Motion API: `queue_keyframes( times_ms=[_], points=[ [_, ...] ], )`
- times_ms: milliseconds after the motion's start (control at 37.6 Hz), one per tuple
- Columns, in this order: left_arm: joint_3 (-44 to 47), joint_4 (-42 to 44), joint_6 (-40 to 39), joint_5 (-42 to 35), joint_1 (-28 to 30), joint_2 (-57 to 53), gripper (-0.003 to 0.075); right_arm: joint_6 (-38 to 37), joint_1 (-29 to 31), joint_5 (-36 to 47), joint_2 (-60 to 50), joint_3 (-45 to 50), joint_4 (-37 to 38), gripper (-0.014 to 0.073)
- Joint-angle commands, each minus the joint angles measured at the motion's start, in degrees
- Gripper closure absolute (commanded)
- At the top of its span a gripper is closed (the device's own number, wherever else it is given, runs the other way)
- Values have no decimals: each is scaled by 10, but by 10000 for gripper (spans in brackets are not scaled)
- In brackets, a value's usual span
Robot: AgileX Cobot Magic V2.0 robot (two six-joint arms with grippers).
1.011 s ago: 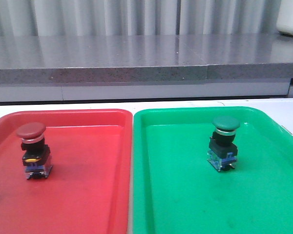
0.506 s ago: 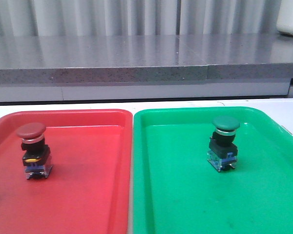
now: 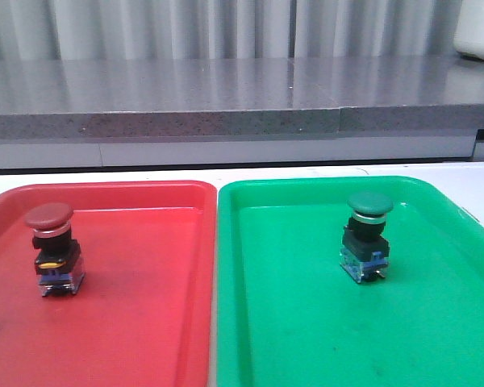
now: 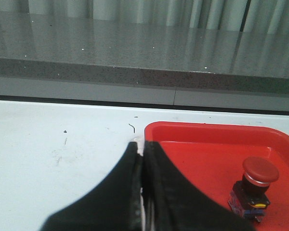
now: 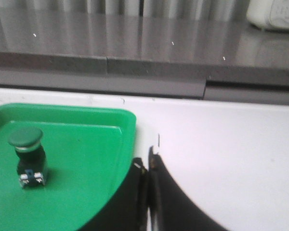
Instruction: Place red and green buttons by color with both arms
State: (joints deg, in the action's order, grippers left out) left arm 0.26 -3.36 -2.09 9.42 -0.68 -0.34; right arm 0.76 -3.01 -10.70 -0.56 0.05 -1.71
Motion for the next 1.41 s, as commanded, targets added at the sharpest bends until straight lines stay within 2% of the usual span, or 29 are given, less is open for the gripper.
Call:
queue_keyframes(
  times_ms=[0, 186, 1384],
  points=[
    [14, -7, -4, -51, 1, -8, 740, 9, 11, 65, -9, 14, -5, 662],
    [14, -7, -4, -51, 1, -8, 740, 9, 11, 44, -9, 12, -2, 662],
    [14, -7, -4, -51, 1, -8, 740, 9, 11, 44, -9, 12, -2, 662]
  ],
)
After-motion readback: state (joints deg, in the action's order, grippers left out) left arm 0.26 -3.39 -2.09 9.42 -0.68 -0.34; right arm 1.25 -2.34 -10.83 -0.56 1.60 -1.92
